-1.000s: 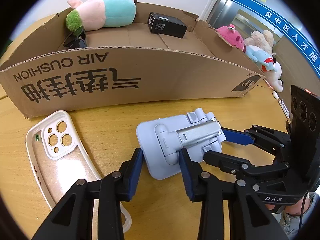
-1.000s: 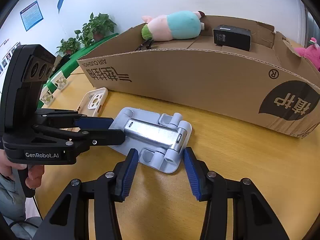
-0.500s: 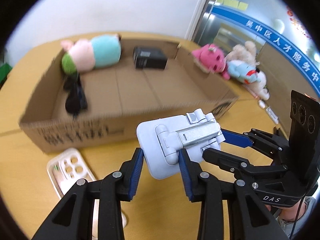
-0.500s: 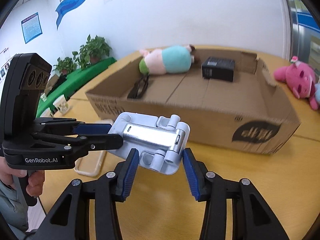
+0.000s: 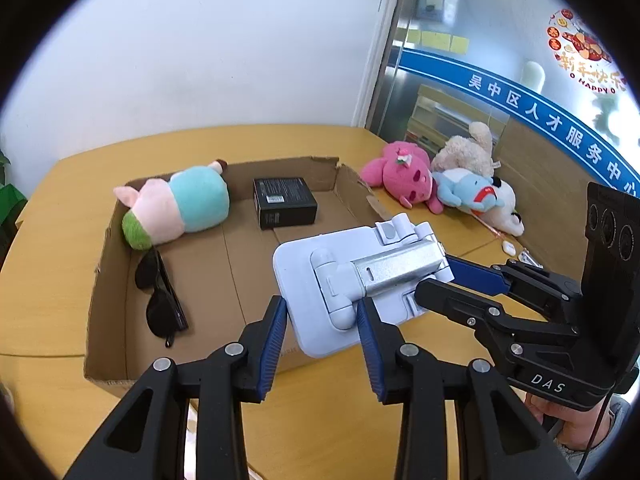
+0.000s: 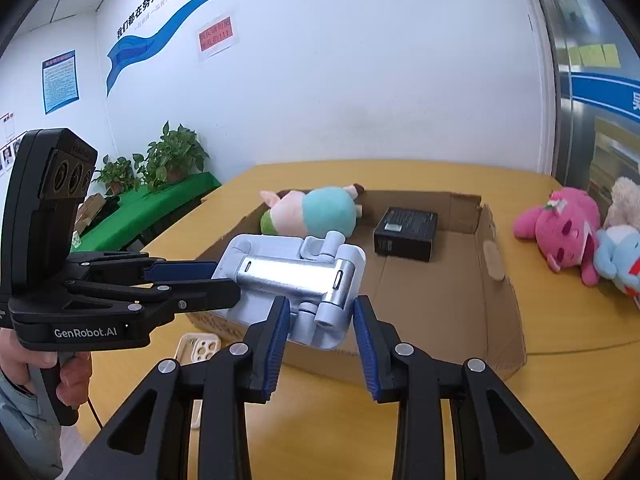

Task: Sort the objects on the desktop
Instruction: 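Carry the phone stand with the left gripper over the cardboard box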

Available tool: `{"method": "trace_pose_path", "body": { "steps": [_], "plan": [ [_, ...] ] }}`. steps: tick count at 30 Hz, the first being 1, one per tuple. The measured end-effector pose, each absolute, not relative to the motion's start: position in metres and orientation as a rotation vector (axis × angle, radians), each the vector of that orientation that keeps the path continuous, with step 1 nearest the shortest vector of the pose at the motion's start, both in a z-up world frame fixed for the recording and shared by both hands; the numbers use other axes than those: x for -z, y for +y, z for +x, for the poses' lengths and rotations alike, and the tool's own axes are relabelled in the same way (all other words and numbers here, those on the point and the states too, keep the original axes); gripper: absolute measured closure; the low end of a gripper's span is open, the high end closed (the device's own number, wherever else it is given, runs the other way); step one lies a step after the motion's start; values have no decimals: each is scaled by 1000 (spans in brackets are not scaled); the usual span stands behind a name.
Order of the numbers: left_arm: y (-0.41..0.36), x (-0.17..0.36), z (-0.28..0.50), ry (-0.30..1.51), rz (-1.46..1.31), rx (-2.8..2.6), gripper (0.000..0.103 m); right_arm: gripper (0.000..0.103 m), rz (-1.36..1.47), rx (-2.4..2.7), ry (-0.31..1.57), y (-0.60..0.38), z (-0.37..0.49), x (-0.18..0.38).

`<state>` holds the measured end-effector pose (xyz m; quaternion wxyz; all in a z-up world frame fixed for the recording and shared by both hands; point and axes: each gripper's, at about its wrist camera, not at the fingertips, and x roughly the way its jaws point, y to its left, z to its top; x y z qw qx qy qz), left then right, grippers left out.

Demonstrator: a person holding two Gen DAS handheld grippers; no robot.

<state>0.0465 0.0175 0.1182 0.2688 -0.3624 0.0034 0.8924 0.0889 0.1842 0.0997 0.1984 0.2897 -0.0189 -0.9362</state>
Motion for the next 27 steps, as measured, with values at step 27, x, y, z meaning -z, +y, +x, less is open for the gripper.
{"method": "trace_pose_path", "body": {
  "steps": [27],
  "plan": [
    [-19, -75, -147, -57, -1207, -2404, 68, 71, 1047, 2471, -123, 138, -127, -59]
  ]
}}
